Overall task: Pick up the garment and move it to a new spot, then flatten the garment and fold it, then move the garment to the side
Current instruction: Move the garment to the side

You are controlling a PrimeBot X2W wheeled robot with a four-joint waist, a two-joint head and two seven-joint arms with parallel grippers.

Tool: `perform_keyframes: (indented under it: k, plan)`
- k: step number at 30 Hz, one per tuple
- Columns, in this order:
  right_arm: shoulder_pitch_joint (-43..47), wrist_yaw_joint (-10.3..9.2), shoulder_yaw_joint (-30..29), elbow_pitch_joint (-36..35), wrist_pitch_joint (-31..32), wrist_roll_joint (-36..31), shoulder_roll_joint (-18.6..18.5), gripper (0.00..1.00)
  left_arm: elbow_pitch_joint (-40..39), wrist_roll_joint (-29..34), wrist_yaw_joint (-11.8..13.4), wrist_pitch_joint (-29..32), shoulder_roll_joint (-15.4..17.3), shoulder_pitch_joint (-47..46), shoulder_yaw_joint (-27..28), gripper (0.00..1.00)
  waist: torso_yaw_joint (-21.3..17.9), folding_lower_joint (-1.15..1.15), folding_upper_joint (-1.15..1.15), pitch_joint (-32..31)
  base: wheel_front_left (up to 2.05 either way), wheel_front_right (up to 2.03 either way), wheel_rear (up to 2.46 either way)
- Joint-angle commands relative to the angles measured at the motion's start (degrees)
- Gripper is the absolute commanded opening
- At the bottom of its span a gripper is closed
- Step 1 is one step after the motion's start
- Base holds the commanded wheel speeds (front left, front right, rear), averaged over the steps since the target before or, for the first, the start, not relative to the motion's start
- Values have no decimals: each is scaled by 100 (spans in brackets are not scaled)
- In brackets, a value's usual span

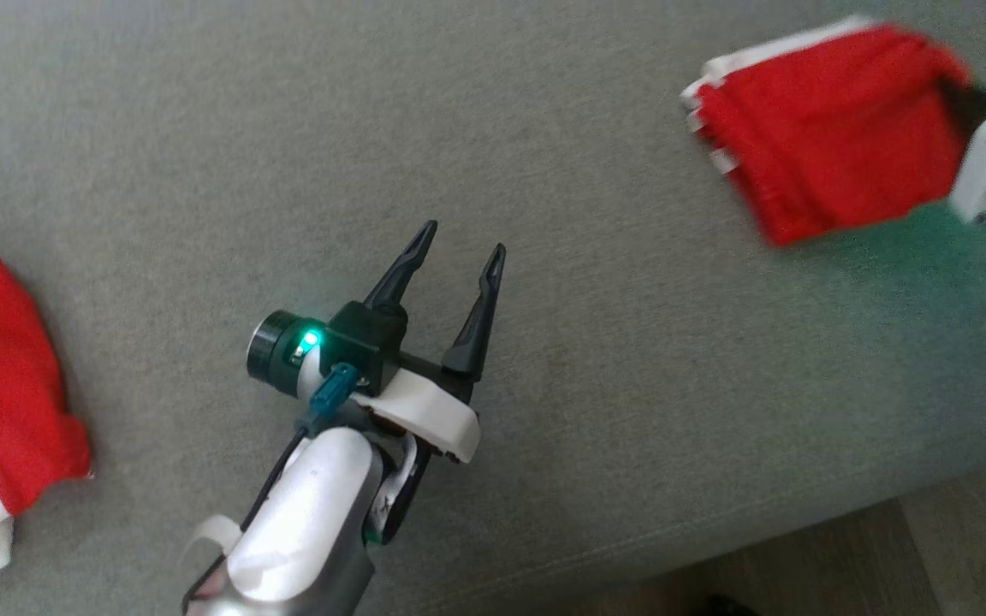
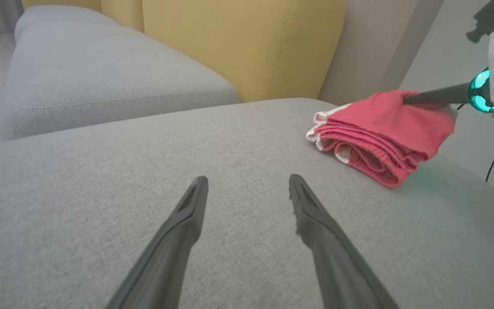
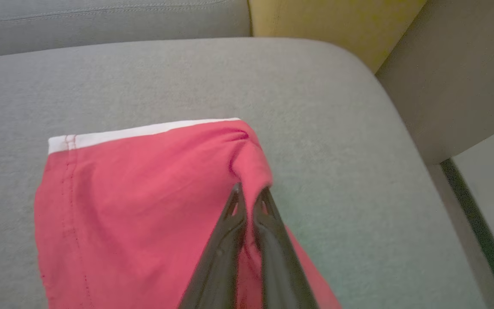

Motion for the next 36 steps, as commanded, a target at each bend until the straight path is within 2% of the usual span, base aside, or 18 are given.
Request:
perform_keyframes:
  k: [1, 5, 9, 13, 17, 18, 19, 24, 28, 33, 36]
  plan:
    - [-172, 43, 88, -55, -139, -91, -279, 0, -162, 15, 34, -44, 14, -218, 121, 100, 166, 0, 0, 255, 0, 0, 0]
    - [-531, 43, 291, 190, -329, -235, -540, 0, -149, 55, 79, -44, 14, -305, 75, 100, 244, 0, 0, 497, 0, 0, 0]
    - [-744, 43, 330, 733, -360, -256, -591, 0, -141, 83, 110, -44, 14, -386, 59, 100, 287, 0, 0, 634, 0, 0, 0]
    - [-912, 43, 287, 1497, -376, -344, -412, 0, -143, 106, 136, -44, 14, -407, 98, 100, 279, 0, 0, 675, 0, 0, 0]
    - [-994, 43, 213, 1795, -424, -398, -216, 0, -117, 93, 138, -44, 14, -393, 128, 100, 253, 0, 0, 635, 0, 0, 0]
    - [-990, 43, 193, 1819, -464, -400, -169, 46, -111, 76, 135, -44, 14, -390, 128, 100, 255, 0, 0, 611, 0, 0, 0]
    - [-982, 43, 142, 1839, -518, -370, -130, 100, -116, 57, 130, -44, 14, -392, 122, 100, 263, 0, 0, 587, 0, 0, 0]
    - [-903, 43, 81, 1872, -658, -348, 5, 100, -139, -15, 138, -44, 14, -375, 148, 100, 305, 0, 0, 426, 0, 0, 0]
    - [-883, 43, 99, 1879, -1075, -428, 30, 100, -212, -100, 159, -44, 14, -239, 252, 100, 391, 0, 0, 86, 0, 0, 0]
    - [-785, 43, 46, 1645, -1830, -403, 98, 100, -356, -182, 170, -44, 14, 81, 553, 100, 553, 0, 0, -574, 0, 0, 0]
    - [-456, 43, 32, 1138, -2154, -306, 151, 100, -494, -261, 172, -44, 40, 442, 998, 100, 690, 0, 0, -1229, 0, 0, 0]
